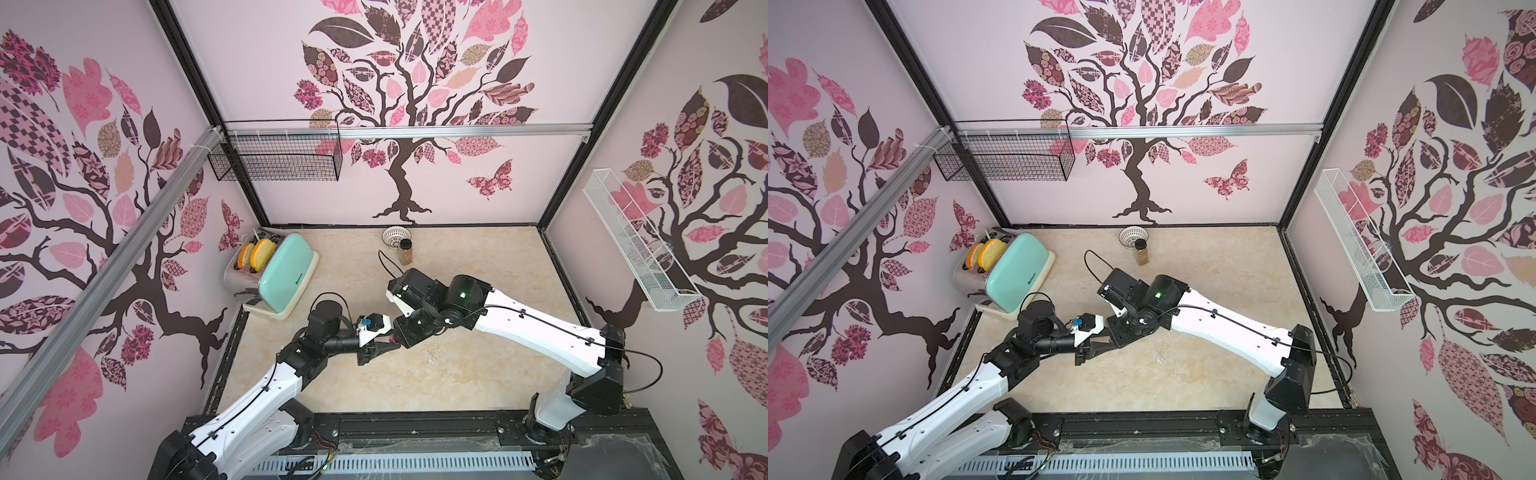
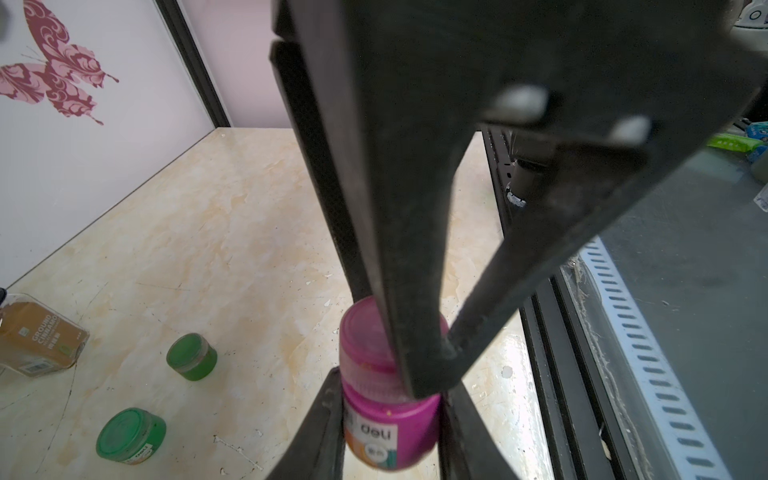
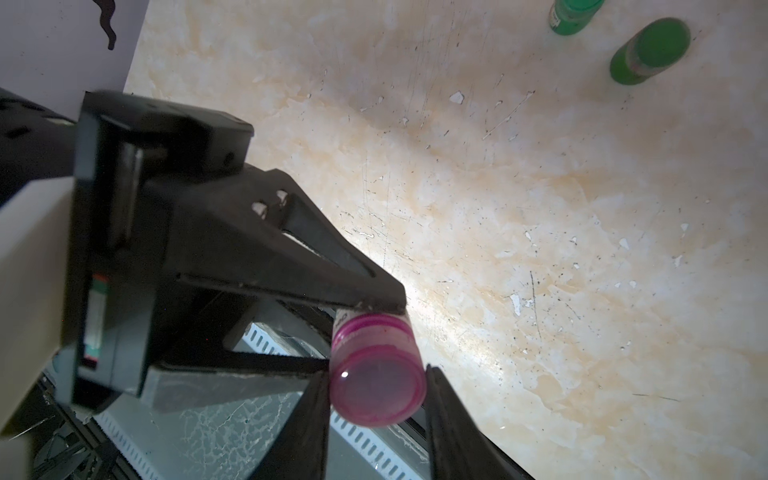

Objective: Close the paint jar lid
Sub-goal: Screw the lid onto the paint jar.

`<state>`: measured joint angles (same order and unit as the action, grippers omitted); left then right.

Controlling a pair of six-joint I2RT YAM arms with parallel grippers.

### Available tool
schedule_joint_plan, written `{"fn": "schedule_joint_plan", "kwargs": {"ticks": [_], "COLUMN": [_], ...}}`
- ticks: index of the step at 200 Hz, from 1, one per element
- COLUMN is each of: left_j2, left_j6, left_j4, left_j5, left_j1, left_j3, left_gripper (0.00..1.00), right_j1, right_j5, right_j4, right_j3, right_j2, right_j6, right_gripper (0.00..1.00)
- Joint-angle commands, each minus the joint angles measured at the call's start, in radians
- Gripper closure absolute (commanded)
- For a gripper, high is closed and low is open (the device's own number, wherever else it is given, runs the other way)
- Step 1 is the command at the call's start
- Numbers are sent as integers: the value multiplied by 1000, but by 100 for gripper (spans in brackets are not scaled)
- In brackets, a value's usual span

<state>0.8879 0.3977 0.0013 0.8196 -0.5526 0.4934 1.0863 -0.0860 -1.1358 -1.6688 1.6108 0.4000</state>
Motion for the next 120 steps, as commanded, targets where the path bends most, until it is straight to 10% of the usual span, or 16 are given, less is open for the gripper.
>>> {"fn": "schedule_joint_plan", "kwargs": {"ticks": [1,70,120], "left_j2": [-18,-5,4], "left_j6": [10,10,10], "left_j4": [105,105,95], "left_j5": [43,55,91], "left_j1": [-13,-14,-15], "left_j3": [22,25,28], "left_gripper": [76,76,76], "right_j1": [21,-35,-45], "right_j5": [15,40,-67], "right_j4": [68,138,412], "right_j3": [-60,-23,297], "right_j2": [-21,-192,-392], "right_j6": [-33,-228,-806], "right_gripper": [58,31,21]}}
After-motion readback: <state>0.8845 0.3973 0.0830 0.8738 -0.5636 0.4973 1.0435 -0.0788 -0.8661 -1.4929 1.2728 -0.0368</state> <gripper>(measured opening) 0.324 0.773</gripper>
